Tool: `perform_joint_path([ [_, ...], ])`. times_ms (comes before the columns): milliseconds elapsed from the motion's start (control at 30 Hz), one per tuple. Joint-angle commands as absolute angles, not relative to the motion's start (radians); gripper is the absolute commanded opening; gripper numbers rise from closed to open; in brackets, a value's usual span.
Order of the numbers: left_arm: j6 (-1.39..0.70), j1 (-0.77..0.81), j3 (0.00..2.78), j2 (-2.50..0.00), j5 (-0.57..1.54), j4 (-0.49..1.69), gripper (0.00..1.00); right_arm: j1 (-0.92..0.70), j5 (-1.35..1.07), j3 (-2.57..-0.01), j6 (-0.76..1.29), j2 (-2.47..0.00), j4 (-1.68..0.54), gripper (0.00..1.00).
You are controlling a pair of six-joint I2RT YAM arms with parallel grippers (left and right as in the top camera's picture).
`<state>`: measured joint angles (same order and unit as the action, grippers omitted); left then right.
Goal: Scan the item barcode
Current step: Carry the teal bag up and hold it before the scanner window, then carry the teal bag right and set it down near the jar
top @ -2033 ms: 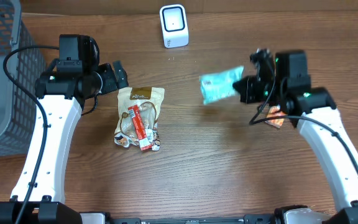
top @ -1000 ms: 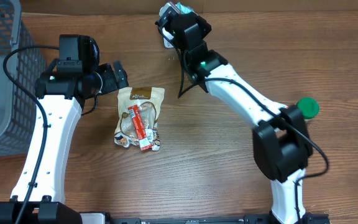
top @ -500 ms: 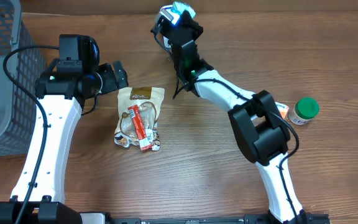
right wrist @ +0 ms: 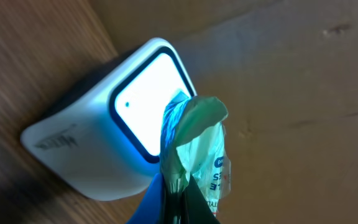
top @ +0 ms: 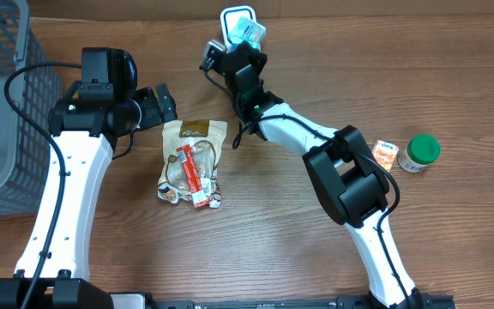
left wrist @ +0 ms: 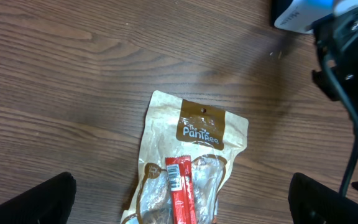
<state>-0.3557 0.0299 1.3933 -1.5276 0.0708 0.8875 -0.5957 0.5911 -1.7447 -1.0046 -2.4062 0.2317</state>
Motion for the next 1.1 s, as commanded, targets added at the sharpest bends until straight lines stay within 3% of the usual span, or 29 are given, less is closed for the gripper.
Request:
perform_joint_path([
  [0, -0.329, 0.027, 1.401, -1.521, 0.068, 0.886, 1.00, -0.614, 0.558, -1.755, -0.964, -2.415, 0.214, 0.04],
  [400, -0.329, 0.027, 1.401, -1.521, 0.068, 0.886, 1.00, -0.627, 0.559, -1.756, -0.904, -2.412, 0.223, 0.04],
  [667, -0.329, 0.027, 1.401, -1.521, 0.068, 0.886, 1.00, -0.628, 0.719, -1.756, -0.814, -2.295, 0.248, 0.04],
  [933, -0.329, 0.027, 1.401, -1.521, 0.068, 0.886, 1.00, -0.626, 0.689, -1.756, -0.448, -2.036, -0.111, 0.04],
  [1067, -0.329, 0.027, 1.401, -1.521, 0.068, 0.886, 1.00, -0.625, 0.561, -1.756, -0.191, -1.883, -0.458, 0.04],
])
